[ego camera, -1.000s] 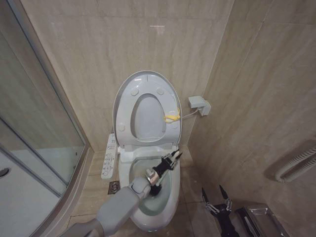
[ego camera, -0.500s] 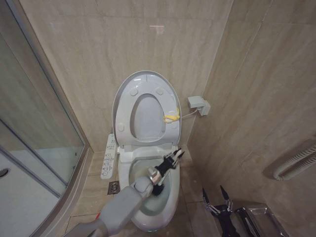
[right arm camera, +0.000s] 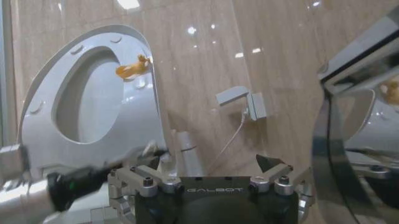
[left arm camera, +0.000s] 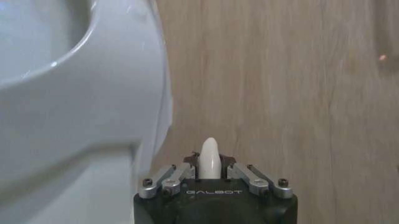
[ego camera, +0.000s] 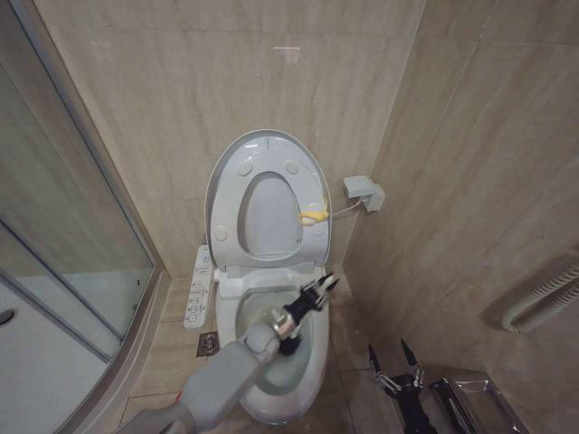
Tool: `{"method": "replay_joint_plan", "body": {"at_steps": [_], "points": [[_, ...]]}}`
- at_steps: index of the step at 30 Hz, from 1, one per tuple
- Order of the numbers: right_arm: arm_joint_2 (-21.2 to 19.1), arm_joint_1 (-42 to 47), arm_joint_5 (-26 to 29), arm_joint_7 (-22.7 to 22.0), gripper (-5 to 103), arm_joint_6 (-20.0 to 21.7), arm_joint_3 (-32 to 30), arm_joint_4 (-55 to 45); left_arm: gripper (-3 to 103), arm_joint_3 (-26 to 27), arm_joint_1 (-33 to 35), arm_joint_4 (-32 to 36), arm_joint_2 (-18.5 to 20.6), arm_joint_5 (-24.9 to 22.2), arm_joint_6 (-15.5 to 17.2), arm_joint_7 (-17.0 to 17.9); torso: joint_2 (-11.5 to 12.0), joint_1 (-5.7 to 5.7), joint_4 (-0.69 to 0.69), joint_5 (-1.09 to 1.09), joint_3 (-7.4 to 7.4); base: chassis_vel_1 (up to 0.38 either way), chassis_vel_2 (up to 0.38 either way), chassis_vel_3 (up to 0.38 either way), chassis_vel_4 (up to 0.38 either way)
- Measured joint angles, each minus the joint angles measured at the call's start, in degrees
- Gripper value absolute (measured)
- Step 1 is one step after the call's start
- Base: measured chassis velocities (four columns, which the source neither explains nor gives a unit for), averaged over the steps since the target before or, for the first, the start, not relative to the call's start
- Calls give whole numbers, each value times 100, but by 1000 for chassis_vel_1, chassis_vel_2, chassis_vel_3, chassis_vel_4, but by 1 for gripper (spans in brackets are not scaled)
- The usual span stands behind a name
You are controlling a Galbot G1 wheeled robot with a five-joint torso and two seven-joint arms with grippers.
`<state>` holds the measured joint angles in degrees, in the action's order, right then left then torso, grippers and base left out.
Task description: Open the toilet lid, clean the toilet bowl with a toilet brush, close the toilet lid, and flush.
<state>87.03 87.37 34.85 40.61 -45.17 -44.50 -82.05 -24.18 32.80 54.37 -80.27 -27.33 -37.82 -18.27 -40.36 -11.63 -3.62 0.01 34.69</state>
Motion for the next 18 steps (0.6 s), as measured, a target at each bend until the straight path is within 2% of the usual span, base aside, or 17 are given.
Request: {"method": "replay_joint_plan", "body": {"at_steps": [5, 7, 11, 14, 15, 18], "points": [[-29, -3, 9, 1, 100, -1, -12, 7, 22, 34, -6, 177, -50, -4, -7, 0, 0, 0, -1, 1, 0, 0, 0, 0, 0], [-36, 7, 11, 1, 100, -1, -26, 3, 22, 81, -115, 470, -235, -75, -1, 52, -1, 0, -10, -2, -1, 0, 0, 0, 0], [-50, 24, 14, 4, 100, -1, -45, -2, 22, 107, -167, 376, -346, -91, -5, 48, -1, 0, -11, -2, 0, 0, 0, 0, 0], [-68, 42, 27, 23, 100, -1, -43, -14, 22, 120, -91, 206, -232, -38, -28, 17, -1, 0, -4, 1, 0, 0, 0, 0, 0], [-94, 55, 58, 29, 100, -1, -48, -19, 22, 121, 13, 98, -80, 14, -52, -18, 0, 0, 0, 1, 0, 0, 0, 0, 0], [-118, 55, 88, 29, 100, -2, -63, -19, 22, 123, 72, 79, 14, 28, -67, -32, 0, 0, 1, -1, 0, 0, 0, 0, 0]]}}
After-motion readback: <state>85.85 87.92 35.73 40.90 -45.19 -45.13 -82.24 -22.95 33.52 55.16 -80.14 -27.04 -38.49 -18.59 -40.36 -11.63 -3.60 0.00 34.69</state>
